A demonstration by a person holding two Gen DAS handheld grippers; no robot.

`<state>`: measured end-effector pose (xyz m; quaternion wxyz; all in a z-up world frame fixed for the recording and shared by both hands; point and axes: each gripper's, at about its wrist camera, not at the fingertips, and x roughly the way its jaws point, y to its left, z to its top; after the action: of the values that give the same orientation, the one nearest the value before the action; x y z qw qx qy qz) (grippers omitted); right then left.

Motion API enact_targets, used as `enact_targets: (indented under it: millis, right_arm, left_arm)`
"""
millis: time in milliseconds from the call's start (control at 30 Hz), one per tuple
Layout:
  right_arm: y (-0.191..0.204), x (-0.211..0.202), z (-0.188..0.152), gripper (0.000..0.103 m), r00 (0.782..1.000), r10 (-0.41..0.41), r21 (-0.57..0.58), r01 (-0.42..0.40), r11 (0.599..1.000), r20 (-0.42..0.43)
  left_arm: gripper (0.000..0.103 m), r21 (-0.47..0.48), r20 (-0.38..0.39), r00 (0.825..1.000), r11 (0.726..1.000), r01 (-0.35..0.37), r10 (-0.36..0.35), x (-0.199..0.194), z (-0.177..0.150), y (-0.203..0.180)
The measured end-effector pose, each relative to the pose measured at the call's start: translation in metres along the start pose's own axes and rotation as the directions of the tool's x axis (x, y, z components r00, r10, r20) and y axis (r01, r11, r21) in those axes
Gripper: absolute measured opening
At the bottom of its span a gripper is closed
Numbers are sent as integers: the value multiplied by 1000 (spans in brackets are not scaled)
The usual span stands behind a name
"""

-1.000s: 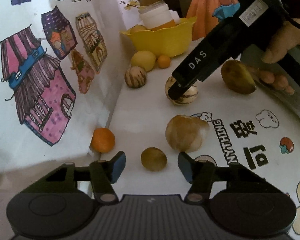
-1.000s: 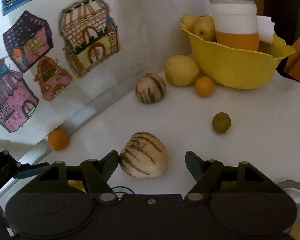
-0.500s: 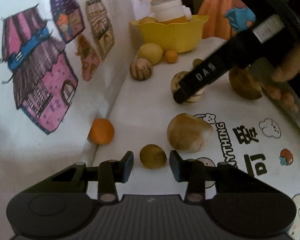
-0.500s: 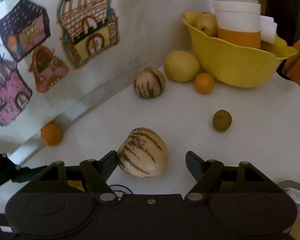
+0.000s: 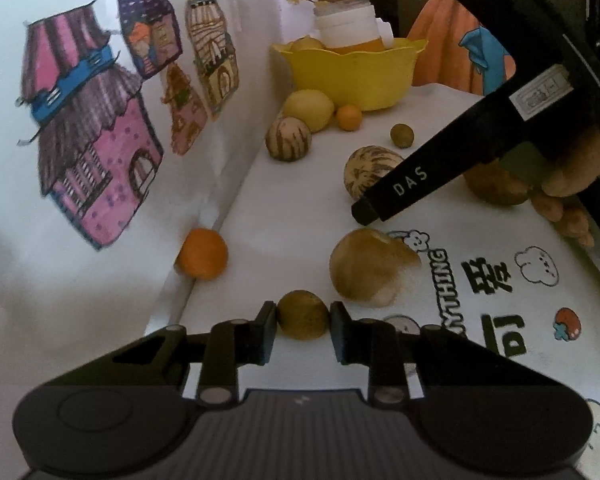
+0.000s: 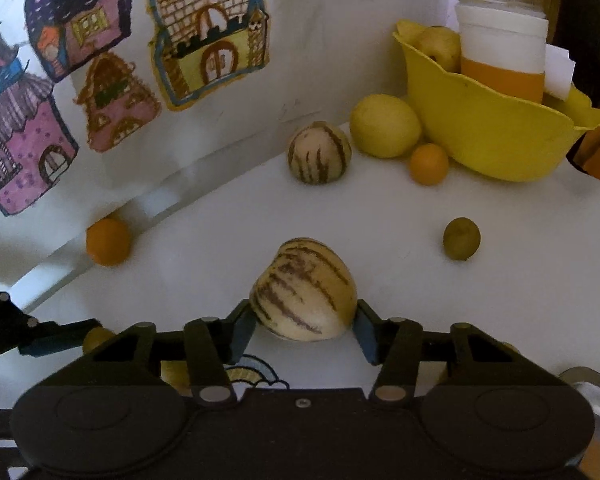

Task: Organize fruits
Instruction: 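Grasp the small brown round fruit with the left tool while the right tool grasps the striped pepino, then carry the small fruit with the left tool while the right tool carries the pepino to the tray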

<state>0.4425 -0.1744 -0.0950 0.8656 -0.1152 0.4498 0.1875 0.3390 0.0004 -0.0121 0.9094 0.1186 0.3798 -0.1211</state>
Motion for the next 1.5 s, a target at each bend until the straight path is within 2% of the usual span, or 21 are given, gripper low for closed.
enact_targets:
  millis: [167, 433, 500, 667, 900, 1100, 1233, 1500]
  right_arm:
    - [-2, -5, -6, 54, 1000, 8, 5, -8, 1000, 22]
    - [-5, -35, -20, 52, 995, 41, -7, -41, 999, 88]
    - [-4, -40, -24, 45, 994, 50, -7, -50, 999, 101]
    - [-6, -43, -30, 46, 989, 61, 14, -63, 998, 133]
    - [-14, -30, -27, 56, 987, 97, 71, -106, 992, 125]
    - [-5, -12, -21, 55, 989, 87, 39, -93, 995, 118]
    - [-3, -9, -23, 54, 987, 74, 14, -77, 997, 145]
    - [1, -37, -37, 54, 981, 74, -2, -75, 997, 181]
  left_arm:
    - [31, 0, -4, 1000, 1000, 17, -17, -9, -8, -3]
    - [31, -59, -3, 999, 997, 50, -50, -30, -21, -11]
    - [31, -68, -2, 998, 996, 55, -55, -36, -23, -13]
    - [31, -71, -3, 998, 996, 56, -57, -43, -25, -16]
    - [31, -99, -5, 998, 994, 54, -55, -35, -25, -10]
    - [31, -120, 10, 999, 991, 53, -52, -25, -24, -2]
    - [31, -128, 18, 998, 990, 54, -52, -24, -24, 1]
    - [31, -150, 43, 997, 987, 65, -59, -37, -26, -4]
